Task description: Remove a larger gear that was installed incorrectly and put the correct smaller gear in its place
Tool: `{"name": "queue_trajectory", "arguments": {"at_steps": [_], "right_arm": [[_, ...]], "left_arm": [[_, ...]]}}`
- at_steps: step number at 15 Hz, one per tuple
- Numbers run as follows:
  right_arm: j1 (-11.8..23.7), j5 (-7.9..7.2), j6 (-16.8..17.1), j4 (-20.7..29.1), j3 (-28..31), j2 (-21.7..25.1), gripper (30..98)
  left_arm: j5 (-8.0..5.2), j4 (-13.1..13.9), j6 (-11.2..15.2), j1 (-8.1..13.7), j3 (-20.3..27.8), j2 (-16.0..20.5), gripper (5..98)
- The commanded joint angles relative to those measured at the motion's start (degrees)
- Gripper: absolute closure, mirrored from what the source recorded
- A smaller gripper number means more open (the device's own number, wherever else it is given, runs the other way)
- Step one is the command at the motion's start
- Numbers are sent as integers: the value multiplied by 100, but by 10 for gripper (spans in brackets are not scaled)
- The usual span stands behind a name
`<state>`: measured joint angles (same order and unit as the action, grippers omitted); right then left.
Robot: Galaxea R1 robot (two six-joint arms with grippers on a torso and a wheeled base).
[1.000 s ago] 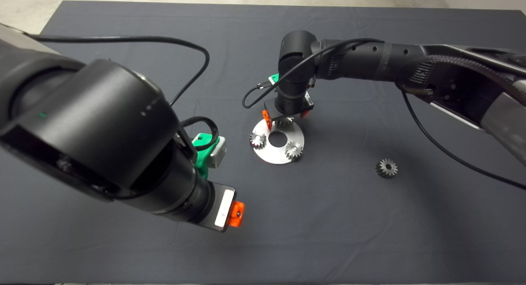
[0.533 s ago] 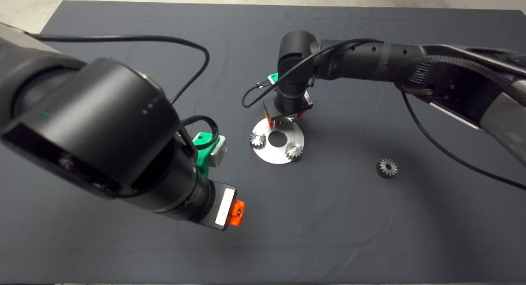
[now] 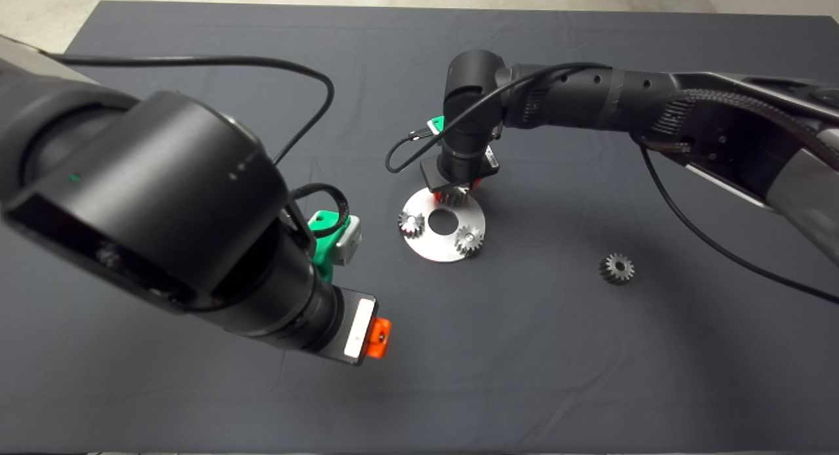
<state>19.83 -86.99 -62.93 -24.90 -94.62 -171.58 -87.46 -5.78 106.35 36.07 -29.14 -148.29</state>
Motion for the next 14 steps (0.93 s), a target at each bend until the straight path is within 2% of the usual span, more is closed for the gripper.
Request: {"name": "queue_trajectory", "arguments": {"at_steps": [1, 3, 8, 14], "right_arm": [[148, -564, -119, 60, 165, 6, 716], [249, -564, -299, 214, 303, 14, 752], [375, -564, -363, 252, 528, 35, 772], [1153, -564, -571, 846, 669, 23, 791]], "left_arm": [[-342, 7, -361, 76, -270, 63, 60], [-342, 7, -361, 76, -257, 41, 60], [-360, 9, -370, 76, -275, 61, 60], [-360, 11, -378, 67, -284, 84, 60]]}}
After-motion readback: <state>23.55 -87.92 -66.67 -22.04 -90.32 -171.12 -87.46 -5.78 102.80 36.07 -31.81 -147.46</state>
